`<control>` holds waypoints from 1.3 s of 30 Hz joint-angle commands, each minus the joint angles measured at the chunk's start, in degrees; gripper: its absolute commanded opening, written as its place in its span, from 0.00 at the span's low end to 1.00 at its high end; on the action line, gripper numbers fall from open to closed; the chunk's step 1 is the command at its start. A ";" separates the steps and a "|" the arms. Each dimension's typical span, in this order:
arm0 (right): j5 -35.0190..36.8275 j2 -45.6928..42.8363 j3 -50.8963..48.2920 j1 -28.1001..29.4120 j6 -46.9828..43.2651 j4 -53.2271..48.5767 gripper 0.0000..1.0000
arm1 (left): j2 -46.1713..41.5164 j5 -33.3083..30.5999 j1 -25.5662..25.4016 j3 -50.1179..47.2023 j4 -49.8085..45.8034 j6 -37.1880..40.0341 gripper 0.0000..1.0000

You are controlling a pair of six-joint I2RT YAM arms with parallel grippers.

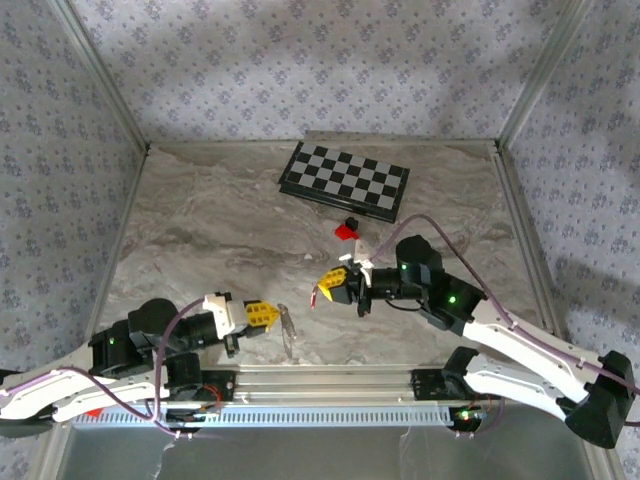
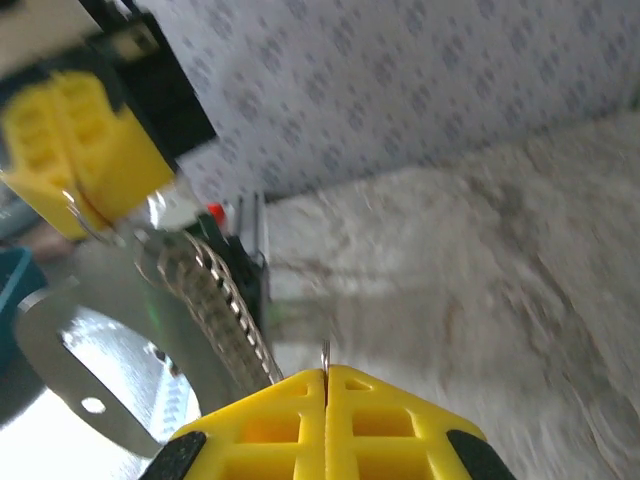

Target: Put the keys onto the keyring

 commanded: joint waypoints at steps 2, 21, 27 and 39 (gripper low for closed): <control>-5.99 -0.31 0.70 0.95 2.52 7.06 0.00 | 0.19 4.07 -0.43 2.86 4.16 1.50 0.00; 0.60 0.26 6.09 9.60 -4.86 -0.26 0.00 | 1.15 2.17 -0.46 -1.23 12.65 2.16 0.00; 2.78 -0.51 5.28 10.48 -4.28 3.03 0.00 | 1.66 1.54 -0.42 -0.72 12.62 2.33 0.00; 3.96 -0.97 4.67 11.63 -4.23 5.97 0.00 | 3.66 -0.55 -0.42 -0.65 14.10 2.13 0.00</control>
